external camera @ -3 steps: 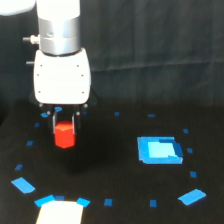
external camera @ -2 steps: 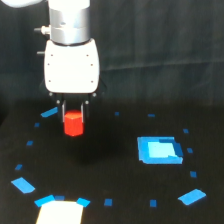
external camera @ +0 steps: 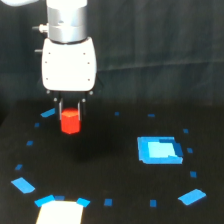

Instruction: Pick up the red object from the table

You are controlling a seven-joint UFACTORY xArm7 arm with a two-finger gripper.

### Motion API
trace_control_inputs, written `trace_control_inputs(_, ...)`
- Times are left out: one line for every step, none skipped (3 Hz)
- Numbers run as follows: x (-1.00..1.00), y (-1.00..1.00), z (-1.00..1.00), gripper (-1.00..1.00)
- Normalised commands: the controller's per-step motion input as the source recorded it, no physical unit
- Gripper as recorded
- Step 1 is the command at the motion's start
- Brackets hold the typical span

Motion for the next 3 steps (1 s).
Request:
trace_control_inputs(-0.26,-0.50,-0.91,-1.00)
trace_control_inputs(0.36,0.88,0.45,-1.00)
trace_control_inputs(0.49,1.00,1.00,-0.72)
